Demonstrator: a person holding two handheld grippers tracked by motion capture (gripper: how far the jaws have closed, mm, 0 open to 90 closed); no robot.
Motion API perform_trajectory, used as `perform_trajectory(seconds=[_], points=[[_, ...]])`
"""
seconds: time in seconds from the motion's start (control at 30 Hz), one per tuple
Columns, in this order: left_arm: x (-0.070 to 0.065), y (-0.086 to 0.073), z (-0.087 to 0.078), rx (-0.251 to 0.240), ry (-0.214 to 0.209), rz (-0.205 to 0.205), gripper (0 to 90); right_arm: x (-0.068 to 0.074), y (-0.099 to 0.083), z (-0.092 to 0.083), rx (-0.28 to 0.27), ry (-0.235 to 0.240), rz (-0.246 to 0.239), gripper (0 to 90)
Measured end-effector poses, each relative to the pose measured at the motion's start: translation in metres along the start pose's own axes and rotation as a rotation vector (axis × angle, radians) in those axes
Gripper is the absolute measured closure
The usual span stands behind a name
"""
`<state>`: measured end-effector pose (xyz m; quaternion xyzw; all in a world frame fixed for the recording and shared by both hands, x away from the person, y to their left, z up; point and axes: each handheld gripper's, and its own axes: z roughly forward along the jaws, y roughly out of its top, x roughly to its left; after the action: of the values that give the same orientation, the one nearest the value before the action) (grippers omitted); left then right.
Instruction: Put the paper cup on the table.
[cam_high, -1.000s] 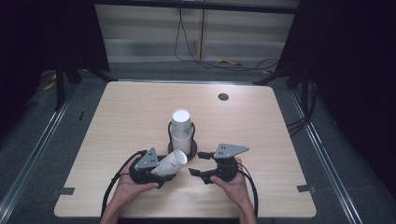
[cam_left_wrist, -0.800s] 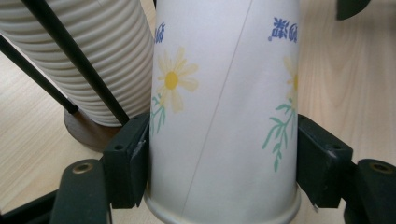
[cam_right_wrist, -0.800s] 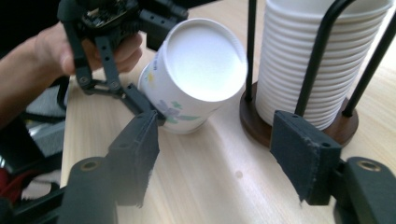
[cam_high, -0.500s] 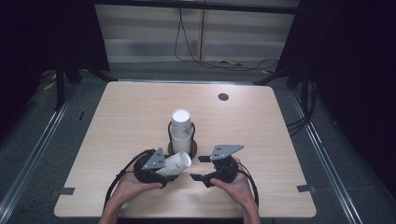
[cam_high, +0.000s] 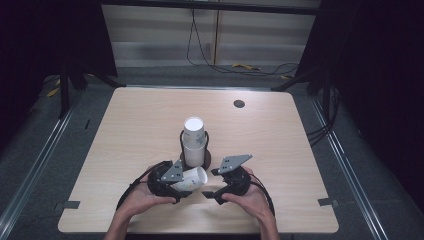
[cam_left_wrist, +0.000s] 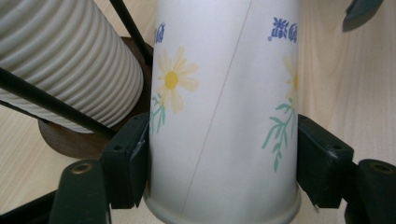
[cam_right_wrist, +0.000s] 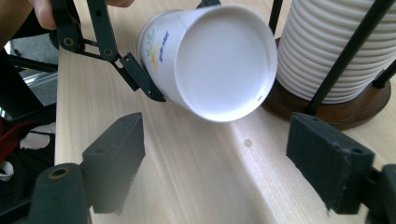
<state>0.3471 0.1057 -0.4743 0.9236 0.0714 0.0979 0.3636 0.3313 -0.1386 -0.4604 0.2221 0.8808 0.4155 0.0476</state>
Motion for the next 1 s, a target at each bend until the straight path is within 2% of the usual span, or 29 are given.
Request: perform_trajectory(seconds=[0.33,0.47,0.6,0.87,1.0], points=[[0.0,0.003,0.003,0.025,-0.004,0.01,28.6,-0.005,0.001,0.006,0.059,0.0,0.001,20.4],[-0.001,0.008,0.003,0.058,0.003,0.038,29.1,-0.005,0.003,0.004,0.049,-0.009,0.003,18.3],[-0.002,0.01,0.004,0.061,0.001,0.042,29.2,-0.006,0.006,0.003,0.063,-0.01,0.001,18.9],[-0.002,0.011,0.003,0.072,-0.009,0.051,29.6,-0.007,0.012,0.006,0.104,0.024,-0.022,27.0],[-0.002,0.011,0.002,0.064,-0.019,0.052,29.7,-0.009,0.016,0.007,0.121,0.058,-0.034,29.6]])
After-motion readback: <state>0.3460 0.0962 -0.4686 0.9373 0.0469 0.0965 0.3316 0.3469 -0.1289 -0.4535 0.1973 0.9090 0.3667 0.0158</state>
